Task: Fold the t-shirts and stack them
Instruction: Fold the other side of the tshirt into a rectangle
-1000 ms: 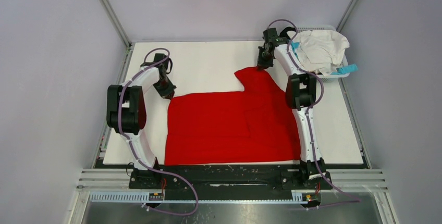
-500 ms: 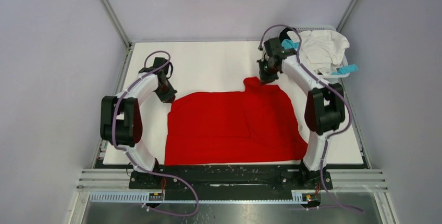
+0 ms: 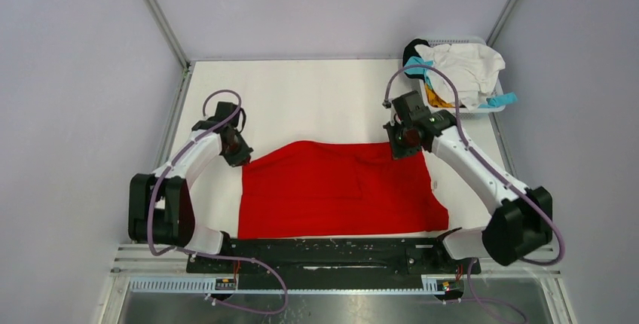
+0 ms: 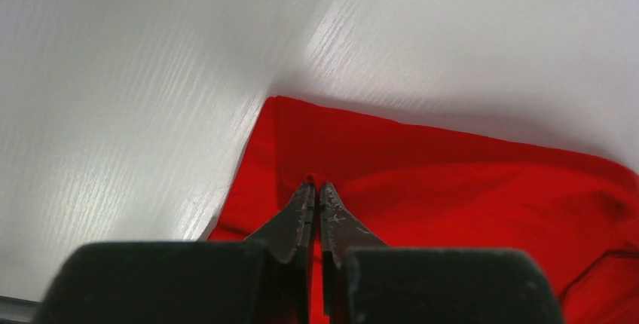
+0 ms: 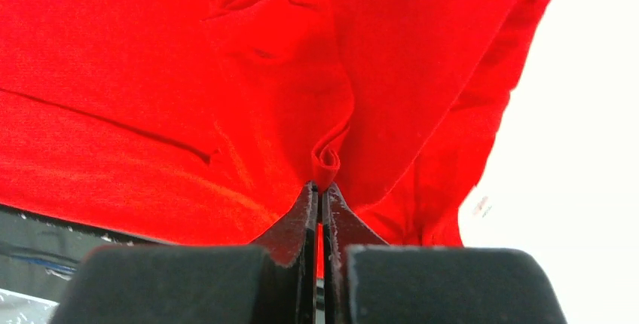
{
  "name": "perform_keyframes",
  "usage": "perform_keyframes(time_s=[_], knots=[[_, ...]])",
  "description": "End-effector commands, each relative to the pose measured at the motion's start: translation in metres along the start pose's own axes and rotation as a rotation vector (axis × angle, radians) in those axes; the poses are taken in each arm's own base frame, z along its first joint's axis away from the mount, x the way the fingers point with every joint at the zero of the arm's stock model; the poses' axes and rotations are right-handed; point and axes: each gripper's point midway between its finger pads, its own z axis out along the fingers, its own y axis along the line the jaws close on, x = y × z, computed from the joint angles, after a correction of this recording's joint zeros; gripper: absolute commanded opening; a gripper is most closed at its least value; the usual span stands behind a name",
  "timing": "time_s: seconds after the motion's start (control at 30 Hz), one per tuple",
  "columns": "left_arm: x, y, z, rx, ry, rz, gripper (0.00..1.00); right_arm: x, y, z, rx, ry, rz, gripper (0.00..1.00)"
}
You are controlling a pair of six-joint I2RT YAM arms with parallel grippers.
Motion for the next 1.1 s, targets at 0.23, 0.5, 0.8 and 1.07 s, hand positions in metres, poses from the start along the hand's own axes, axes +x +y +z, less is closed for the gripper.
perform_keyframes(time_s=[0.23, 0.5, 0.8, 1.07], knots=[[-0.005, 0.016, -0.029, 0.003, -0.126, -0.090, 0.00, 0.062, -0.026, -0.051, 0.114, 0.037, 0.017, 0.00], [-0.001, 0.021, -0.038, 0.000, -0.136, -0.105, 0.00, 0.083, -0.032, -0.071, 0.140, 0.045, 0.061, 0.00], [0.009, 0.028, -0.038, -0.003, -0.123, -0.122, 0.00, 0.090, -0.019, -0.089, 0.068, 0.058, 0.085, 0.00], [0.026, 0.041, -0.024, -0.033, -0.090, -0.129, 0.00, 0.116, -0.008, -0.077, 0.045, 0.194, 0.141, 0.00]])
